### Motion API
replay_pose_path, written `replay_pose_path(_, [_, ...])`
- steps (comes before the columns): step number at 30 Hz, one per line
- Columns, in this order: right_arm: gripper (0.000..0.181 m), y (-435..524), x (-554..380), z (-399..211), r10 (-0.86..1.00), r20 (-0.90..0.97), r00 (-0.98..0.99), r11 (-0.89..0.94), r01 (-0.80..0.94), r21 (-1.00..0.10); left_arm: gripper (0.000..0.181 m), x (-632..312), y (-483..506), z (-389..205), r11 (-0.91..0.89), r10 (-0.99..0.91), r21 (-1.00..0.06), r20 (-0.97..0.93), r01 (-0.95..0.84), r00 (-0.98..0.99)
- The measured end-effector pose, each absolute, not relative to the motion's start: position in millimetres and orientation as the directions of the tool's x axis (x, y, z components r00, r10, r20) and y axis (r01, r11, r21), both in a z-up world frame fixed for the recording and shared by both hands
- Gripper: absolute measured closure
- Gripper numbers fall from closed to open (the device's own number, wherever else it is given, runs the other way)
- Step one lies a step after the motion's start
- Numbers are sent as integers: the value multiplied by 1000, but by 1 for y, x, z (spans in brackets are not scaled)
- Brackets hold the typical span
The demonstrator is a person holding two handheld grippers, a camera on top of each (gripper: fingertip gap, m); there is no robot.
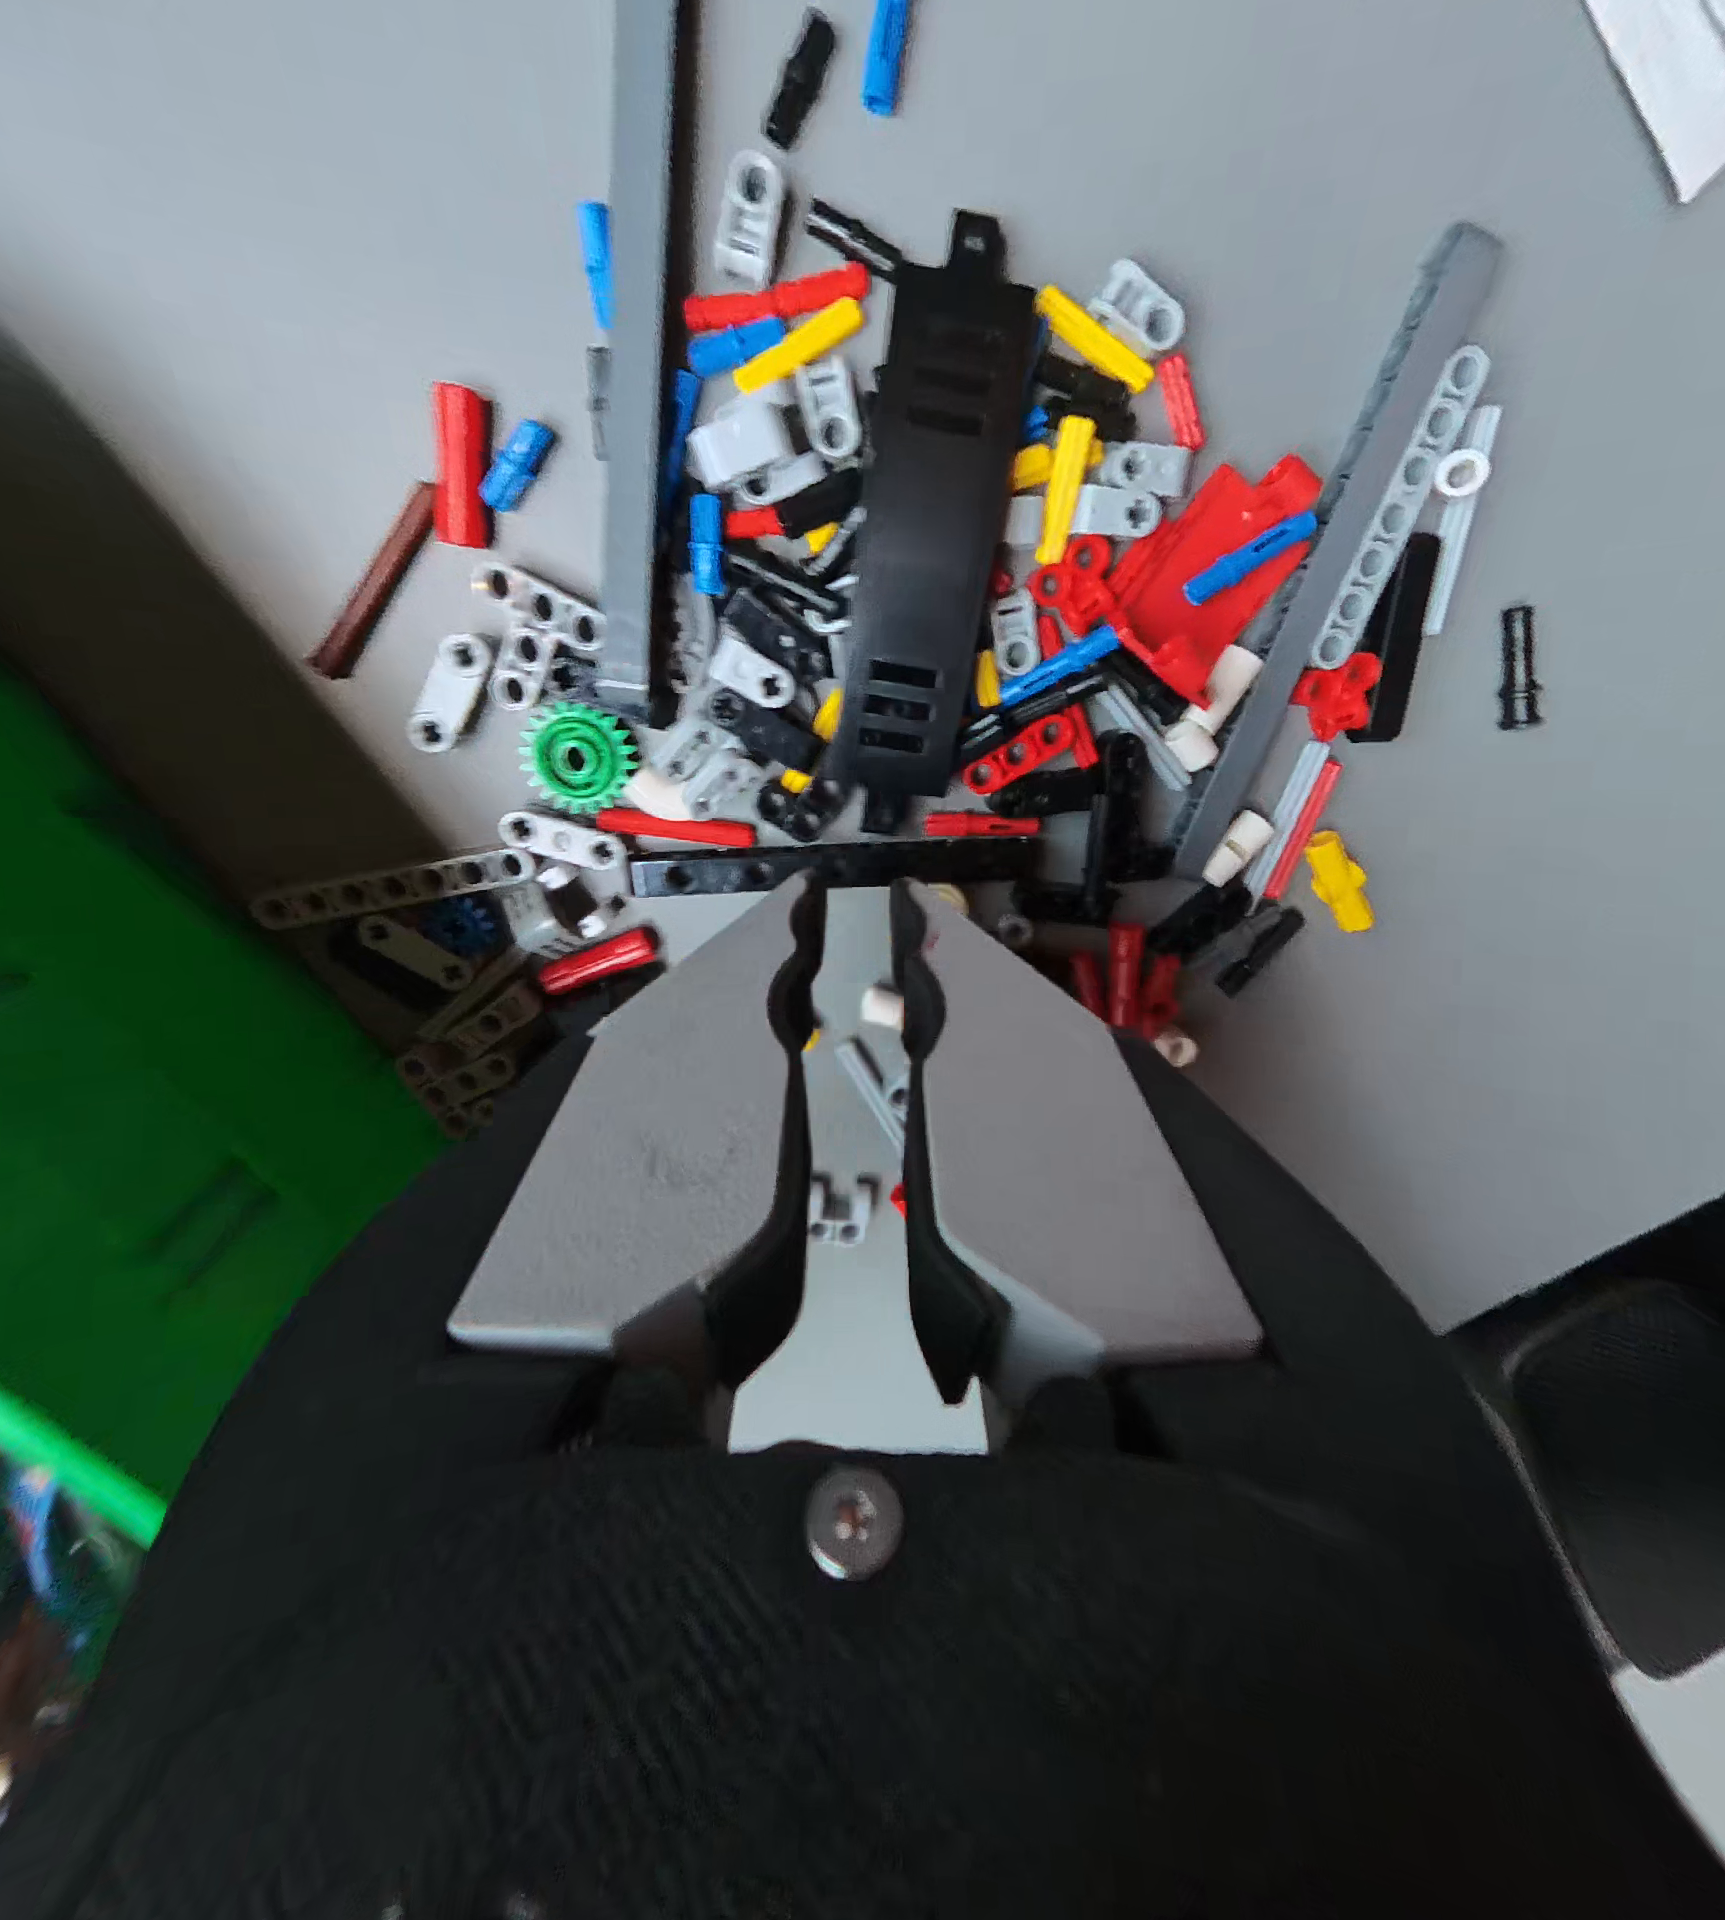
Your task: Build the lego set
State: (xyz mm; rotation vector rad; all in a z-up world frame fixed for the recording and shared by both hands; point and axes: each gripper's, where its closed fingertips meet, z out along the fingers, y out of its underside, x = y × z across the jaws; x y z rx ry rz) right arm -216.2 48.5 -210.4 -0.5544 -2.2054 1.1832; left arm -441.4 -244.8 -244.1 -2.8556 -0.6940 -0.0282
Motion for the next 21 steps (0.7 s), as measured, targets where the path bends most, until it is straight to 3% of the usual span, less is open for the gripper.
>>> replay_pose_path(7, [181, 49, -217, -212, 596, 279, -753, 519, 96, -849, 164, -461, -244, -225, -850, 472, -263, 2, 456, 882])
replay_pose_path(10, [181, 49, -217, -212, 596, 276, -754, 518, 99, -850, 164, -465, -253, -225, -856, 481, -236, -37, 460, 876])
replay_pose_path(21, [181, 49, -217, -212, 598, 276, -752, 518, 99, -850, 167, -420, -249, -258, -889, 427, -110, 153, 445, 891])
